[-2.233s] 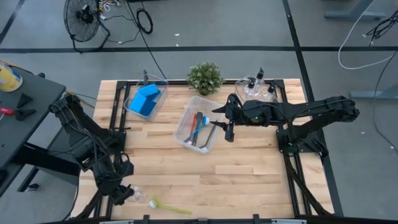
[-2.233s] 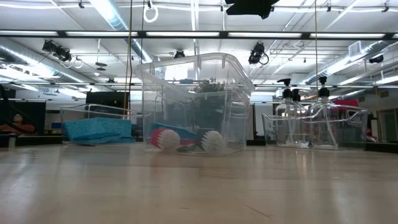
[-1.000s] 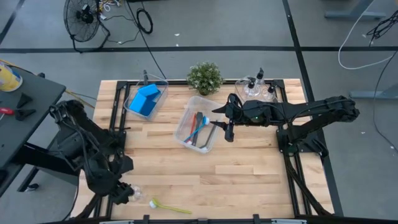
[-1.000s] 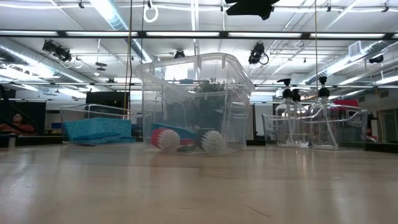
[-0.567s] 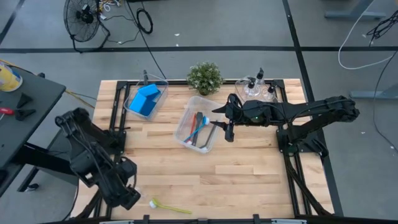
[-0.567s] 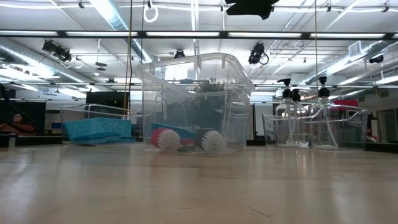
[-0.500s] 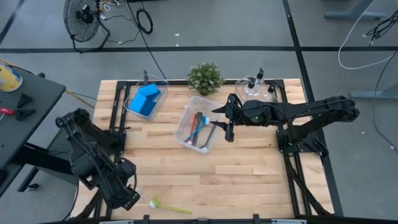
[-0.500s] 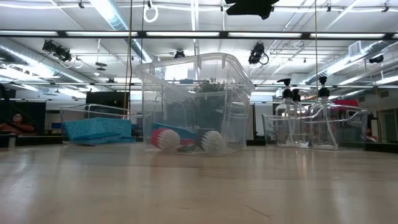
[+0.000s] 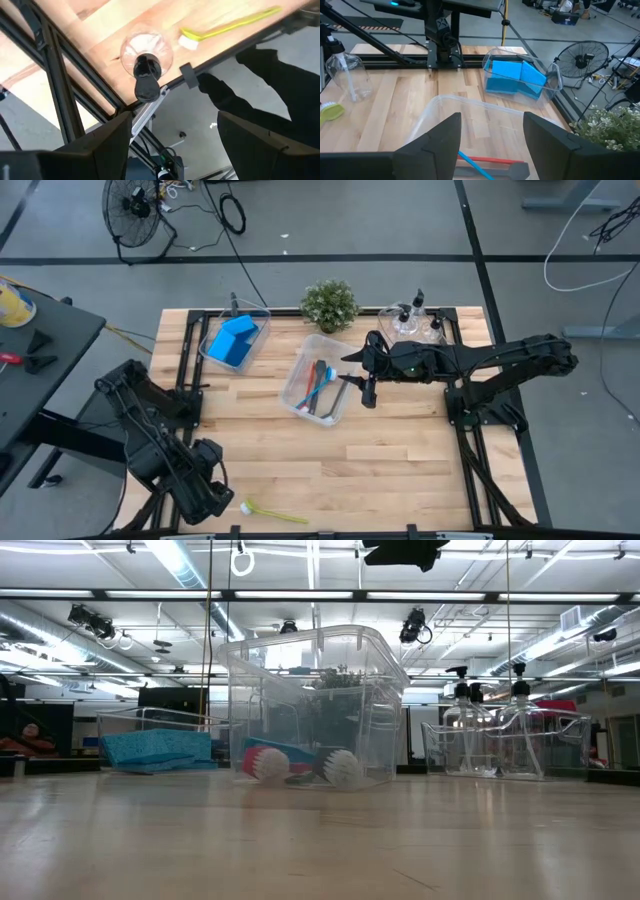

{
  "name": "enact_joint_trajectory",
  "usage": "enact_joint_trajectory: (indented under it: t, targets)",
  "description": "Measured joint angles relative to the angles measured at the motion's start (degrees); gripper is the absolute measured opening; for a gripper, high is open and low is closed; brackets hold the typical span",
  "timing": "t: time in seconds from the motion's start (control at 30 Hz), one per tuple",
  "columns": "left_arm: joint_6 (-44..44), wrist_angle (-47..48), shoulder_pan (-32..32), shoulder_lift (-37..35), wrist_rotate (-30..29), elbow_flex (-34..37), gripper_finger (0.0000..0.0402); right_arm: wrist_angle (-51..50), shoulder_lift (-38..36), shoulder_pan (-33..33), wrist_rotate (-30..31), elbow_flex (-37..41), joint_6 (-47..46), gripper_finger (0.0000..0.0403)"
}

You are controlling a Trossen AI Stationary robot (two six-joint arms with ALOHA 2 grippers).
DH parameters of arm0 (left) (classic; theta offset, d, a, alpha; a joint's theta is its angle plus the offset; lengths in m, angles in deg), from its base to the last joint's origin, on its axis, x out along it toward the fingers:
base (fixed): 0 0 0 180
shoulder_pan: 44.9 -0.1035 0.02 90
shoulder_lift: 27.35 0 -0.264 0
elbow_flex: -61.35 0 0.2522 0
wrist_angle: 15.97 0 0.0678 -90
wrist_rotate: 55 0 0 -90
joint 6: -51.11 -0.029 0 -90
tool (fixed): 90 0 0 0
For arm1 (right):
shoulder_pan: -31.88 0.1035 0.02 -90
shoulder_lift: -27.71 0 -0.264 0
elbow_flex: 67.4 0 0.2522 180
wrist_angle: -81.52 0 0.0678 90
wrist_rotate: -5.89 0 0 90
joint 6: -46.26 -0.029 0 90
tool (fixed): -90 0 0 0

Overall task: Pick & Place Kitchen Sink Supplies
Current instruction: Put the black soap dispenser into the right transparent bin

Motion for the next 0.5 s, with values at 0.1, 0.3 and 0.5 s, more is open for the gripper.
enact_joint_trajectory:
  t: [0.1,0.3,0.5]
  targets:
    - [1.64,0.0,1.19,0.15,0.43,1.51,0.0296,-0.02,0.0,0.0,0.0,-0.01,0.0,0.0216]
    - [2.27,-0.04,2.05,0.31,0.25,5.04,0.0296,-0.08,0.0,-0.01,0.0,-0.01,-0.1,0.0216]
    - [1.96,-1.04,2.05,0.31,0.35,8.6,0.0296,-0.79,0.0,0.0,0.04,0.0,-0.15,0.0216]
